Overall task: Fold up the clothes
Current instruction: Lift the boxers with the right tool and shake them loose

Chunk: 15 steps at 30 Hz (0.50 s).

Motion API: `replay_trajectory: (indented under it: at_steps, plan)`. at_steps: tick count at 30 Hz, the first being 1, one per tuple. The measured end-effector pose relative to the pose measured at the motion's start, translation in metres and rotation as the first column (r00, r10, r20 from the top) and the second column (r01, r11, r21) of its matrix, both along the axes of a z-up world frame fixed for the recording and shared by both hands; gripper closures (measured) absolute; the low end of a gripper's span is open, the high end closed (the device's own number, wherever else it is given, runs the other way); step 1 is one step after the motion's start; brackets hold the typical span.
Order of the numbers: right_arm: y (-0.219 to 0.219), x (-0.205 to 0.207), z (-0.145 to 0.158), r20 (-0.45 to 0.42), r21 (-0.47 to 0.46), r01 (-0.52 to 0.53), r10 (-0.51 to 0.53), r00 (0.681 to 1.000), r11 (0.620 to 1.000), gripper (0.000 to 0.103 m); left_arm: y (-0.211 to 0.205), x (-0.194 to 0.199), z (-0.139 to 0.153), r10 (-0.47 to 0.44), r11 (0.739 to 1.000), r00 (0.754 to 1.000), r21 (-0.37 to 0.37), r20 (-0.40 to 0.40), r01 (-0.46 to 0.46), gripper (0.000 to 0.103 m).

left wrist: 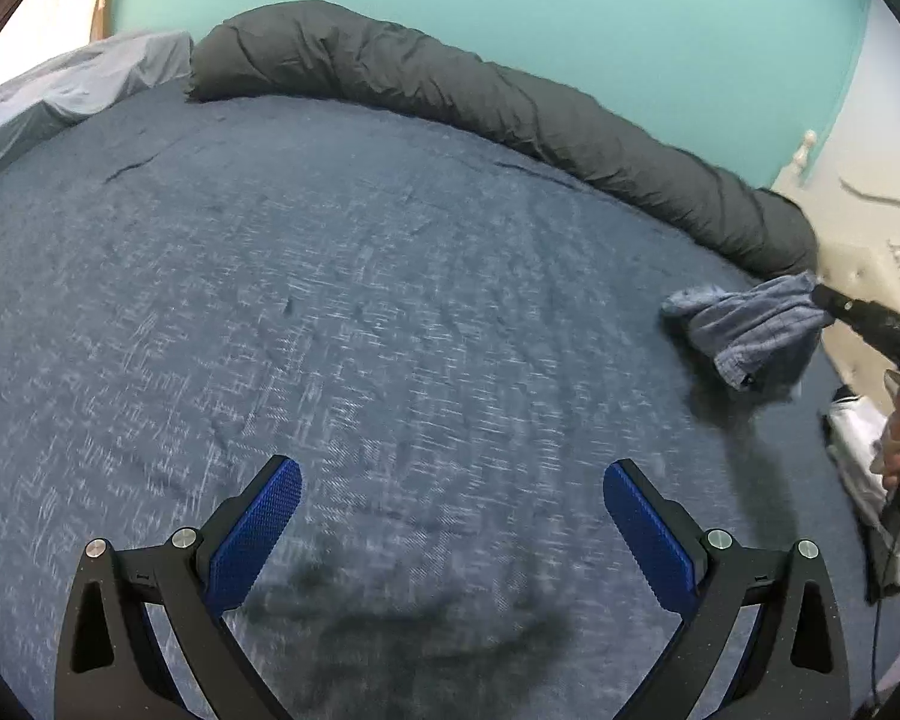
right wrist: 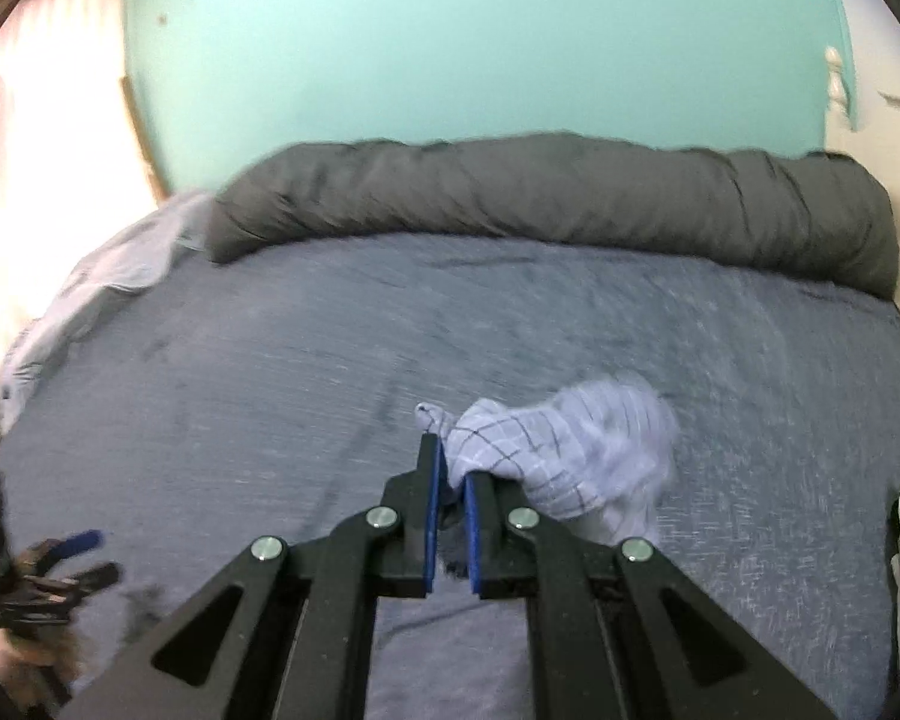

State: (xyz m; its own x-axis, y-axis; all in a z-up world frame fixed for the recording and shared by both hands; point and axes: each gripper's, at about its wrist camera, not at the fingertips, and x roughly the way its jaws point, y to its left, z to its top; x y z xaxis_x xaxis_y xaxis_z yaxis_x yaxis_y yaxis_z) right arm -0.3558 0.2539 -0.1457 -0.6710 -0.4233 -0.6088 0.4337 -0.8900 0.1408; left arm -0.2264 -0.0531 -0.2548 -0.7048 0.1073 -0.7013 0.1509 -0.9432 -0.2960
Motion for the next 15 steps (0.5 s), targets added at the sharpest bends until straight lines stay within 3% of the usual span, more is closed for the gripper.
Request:
replay_trajectory:
  at_steps: [11, 15]
  plan:
    - [-0.036, 0.088, 0.081, -0.047, -0.071, -0.148, 0.145, 0.988, 0.986, 0.096, -0.004, 0.051, 0.020, 0.030, 0.999, 0.999, 0.036, -0.030, -0.029, 0.000]
    - [-0.033, 0.080, 0.070, -0.018, -0.072, -0.119, 0.118, 0.993, 0.990, 0.096, -0.006, 0.066, 0.029, 0.031, 0.999, 0.999, 0.020, -0.045, -0.030, 0.000]
